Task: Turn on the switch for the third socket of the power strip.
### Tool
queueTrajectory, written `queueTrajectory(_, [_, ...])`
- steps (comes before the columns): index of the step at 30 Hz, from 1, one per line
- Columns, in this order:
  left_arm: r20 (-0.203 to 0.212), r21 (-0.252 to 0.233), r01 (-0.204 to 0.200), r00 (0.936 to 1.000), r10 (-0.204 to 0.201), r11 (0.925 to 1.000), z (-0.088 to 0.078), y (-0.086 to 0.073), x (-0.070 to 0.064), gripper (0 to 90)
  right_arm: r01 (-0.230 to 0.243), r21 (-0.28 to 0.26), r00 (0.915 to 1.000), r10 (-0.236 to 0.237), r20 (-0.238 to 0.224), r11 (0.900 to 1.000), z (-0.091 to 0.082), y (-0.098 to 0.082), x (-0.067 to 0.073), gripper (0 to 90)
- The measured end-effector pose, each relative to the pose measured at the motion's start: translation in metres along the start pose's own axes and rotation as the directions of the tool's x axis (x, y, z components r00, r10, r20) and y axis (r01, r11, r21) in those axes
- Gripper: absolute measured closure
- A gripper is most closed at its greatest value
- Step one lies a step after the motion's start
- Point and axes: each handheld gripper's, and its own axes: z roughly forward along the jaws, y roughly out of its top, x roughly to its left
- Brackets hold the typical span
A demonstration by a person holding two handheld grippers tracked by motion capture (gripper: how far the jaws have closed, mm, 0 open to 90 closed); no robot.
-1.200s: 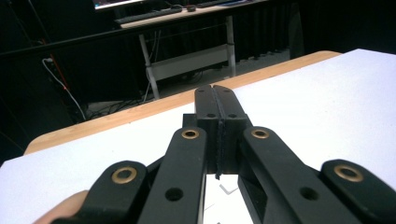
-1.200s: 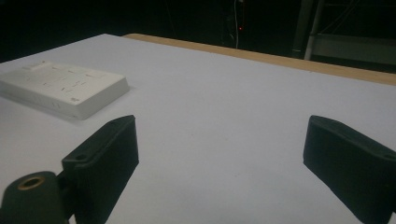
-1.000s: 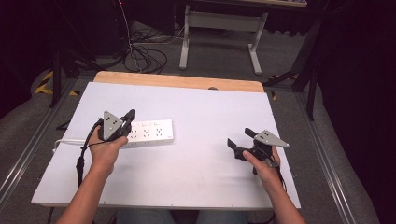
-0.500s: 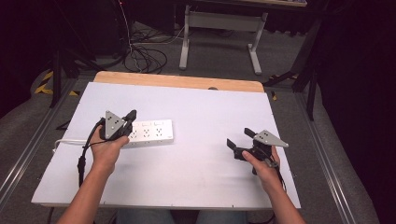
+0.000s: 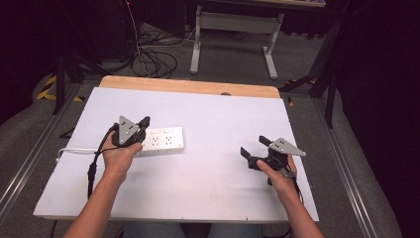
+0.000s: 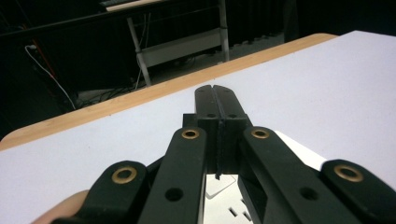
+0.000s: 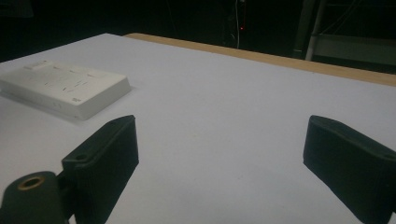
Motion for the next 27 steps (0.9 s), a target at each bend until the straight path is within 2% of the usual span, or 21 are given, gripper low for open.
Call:
queueTrajectory(4, [0.009,0.015,0.004,1.0000,-0.004,0.9999,0.003,0.000,-0.001,89.7,-0.002,0.002,1.0000,0.002,0.001,1.000,0.000,0.000,0.000,10.7])
queueTrajectory(14, [0.026,0.026,-0.020,0.9995,0.019,0.9995,0.011,0.005,-0.009,89.7,-0.005,0.001,1.0000,0.005,0.004,1.000,0.000,0.000,0.000,10.8])
queueTrajectory(23, [0.042,0.055,-0.020,0.9990,0.018,0.9983,0.022,0.004,-0.013,89.5,-0.003,-0.002,1.0000,0.003,0.004,1.000,0.001,0.000,-0.001,10.8])
queueTrajectory(27, [0.044,0.061,-0.034,0.9985,0.032,0.9975,0.026,0.006,-0.015,89.3,-0.003,-0.002,1.0000,0.003,0.004,1.000,0.001,0.001,-0.001,10.8])
